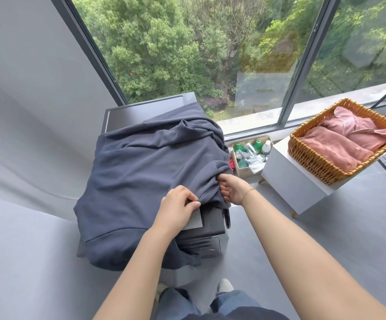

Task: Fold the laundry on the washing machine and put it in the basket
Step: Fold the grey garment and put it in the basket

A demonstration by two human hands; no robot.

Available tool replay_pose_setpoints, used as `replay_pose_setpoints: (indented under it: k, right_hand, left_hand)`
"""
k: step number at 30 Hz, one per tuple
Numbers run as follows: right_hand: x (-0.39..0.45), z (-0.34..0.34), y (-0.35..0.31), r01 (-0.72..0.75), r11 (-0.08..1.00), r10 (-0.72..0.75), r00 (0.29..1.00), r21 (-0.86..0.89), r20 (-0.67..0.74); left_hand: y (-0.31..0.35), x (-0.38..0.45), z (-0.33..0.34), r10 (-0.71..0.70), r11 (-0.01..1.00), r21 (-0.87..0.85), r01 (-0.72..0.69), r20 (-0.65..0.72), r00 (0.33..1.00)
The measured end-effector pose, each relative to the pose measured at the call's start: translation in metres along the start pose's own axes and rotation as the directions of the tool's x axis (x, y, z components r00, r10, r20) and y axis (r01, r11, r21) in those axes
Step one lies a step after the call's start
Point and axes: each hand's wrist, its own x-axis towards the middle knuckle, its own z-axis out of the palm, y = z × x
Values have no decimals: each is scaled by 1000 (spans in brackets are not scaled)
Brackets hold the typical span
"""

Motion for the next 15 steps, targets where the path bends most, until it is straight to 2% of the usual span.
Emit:
replay_pose_setpoints:
  k: [2, 4, 8, 11, 13, 15]
  right_hand:
    - [-5, 2, 0, 21, 999, -20, 1000, 38, -20]
    - [-12, 5, -1, 123, 978, -102, 987, 166, -126]
    - [-48, 7, 0, 412, 852, -266, 872, 323, -411]
    - [-79, 0, 13, 531, 729, -318, 821, 431, -474]
    - [-85, -10, 37, 496, 677, -227, 843, 544, -487]
    - [-81, -21, 69, 329, 643, -32, 914, 692, -404]
  left_hand:
    - [-1, -4, 1, -10, 999, 40, 9, 6, 1000]
    - [-2, -6, -1, -15, 999, 42, 15, -9, 1000]
    - [-2, -12, -6, 23, 999, 35, -23, 13, 1000]
    - [-1, -19, -5, 97, 995, 7, -97, 12, 995]
    - [0, -26, 2, 144, 989, 14, -144, 19, 989]
    - [-2, -34, 14, 165, 985, 40, -168, 79, 983]
